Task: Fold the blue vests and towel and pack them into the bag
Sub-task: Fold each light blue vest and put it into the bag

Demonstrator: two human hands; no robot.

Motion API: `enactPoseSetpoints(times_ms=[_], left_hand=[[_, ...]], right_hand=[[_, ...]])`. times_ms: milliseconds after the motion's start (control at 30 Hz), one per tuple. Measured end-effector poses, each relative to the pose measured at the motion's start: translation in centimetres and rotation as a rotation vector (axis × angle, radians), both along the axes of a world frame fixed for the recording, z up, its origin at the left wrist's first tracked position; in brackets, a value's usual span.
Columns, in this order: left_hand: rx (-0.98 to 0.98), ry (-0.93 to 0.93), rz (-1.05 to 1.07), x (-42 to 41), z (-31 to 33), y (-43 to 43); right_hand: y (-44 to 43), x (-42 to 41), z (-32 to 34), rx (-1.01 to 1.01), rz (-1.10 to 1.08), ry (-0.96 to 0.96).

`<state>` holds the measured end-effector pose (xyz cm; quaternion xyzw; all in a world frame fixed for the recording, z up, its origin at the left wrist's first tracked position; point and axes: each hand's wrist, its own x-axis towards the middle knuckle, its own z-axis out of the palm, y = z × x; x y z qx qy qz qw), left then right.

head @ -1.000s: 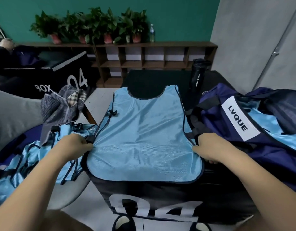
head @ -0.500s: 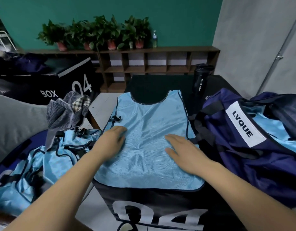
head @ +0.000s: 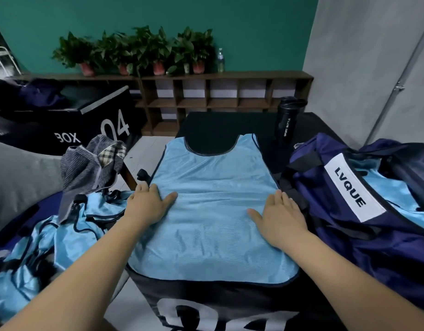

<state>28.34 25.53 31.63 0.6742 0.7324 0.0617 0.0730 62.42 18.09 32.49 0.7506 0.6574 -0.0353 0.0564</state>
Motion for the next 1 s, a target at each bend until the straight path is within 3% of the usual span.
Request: enactPoseSetpoints(times_ms=[200, 300, 400, 500, 600, 767, 1000], left_hand=[[0.220, -0.029, -0.077, 1.4, 0.9, 1.1], [0.211, -0.031, -0.220, 1.9, -0.3, 2.8], [0.083, -0.073, -0.221, 1.1, -0.9, 5.0], [0.024, -0.089, -0.179, -0.1, -0.3, 7.3], [0.054, -0.143, -0.139, -0.9, 0.7, 10.2], [0.122, -0.135, -0.145, -1.3, 2.6, 16.1], [0.148, -0.115, -0.160, -1.2, 2.7, 24.1]], right_hand=[[1.3, -1.3, 1.0, 0.131, 0.209, 0.131], [2.6, -1.6, 0.3, 0.113, 0.325, 0.218], [4.3, -0.8, -0.1, 0.023, 0.236, 0.236], [6.1, 0.1, 0.7, 0.080, 0.103, 0.106], [8.2, -0.4, 3.3, 0.067, 0.050, 0.012], [14.0, -1.7, 7.0, 0.057, 0.106, 0.028], [25.8, -1.2, 6.3, 0.004, 0.077, 0.076]])
